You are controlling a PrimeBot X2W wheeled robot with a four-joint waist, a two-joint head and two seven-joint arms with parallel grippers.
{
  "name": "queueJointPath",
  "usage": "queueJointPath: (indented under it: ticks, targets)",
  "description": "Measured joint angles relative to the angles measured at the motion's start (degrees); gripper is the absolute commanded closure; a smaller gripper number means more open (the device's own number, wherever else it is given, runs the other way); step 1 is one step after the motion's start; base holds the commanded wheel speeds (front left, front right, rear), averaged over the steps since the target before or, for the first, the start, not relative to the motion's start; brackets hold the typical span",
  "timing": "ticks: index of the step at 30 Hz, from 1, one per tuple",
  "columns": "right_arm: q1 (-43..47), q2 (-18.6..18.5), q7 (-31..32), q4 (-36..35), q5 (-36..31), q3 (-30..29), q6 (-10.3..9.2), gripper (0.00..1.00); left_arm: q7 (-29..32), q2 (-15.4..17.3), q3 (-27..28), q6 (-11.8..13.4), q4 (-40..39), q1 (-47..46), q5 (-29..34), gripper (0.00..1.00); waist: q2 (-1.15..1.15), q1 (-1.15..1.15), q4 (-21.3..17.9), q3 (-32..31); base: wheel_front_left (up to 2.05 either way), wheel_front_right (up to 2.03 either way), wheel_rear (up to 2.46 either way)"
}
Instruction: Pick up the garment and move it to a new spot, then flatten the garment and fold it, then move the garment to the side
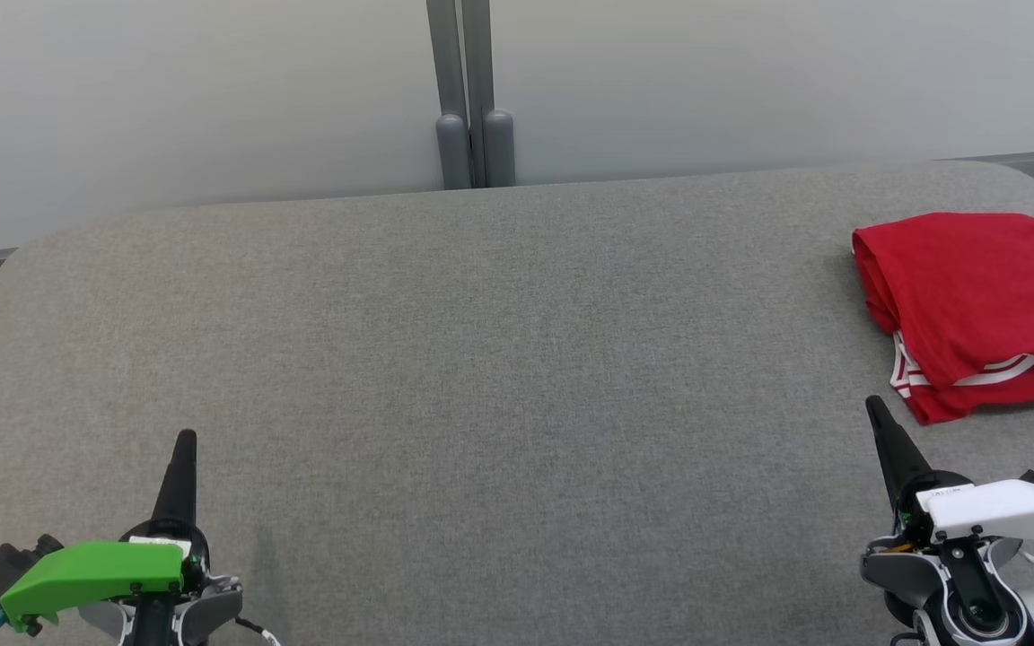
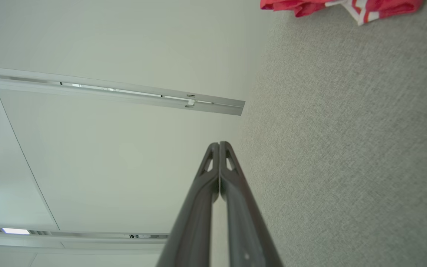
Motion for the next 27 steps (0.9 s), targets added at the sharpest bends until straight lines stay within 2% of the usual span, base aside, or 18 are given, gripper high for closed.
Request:
queueJointPath:
  ticks: [27]
  targets:
    - [-0.9,1.32,1.99,0.22,8.9,-1.92,0.0,1.0,2.87,-0.88,1.76,-0.7,-0.52,-1.01,-9.61,1.0,0.0,0.0,-0.28,0.4,0.0,0.0,0.0]
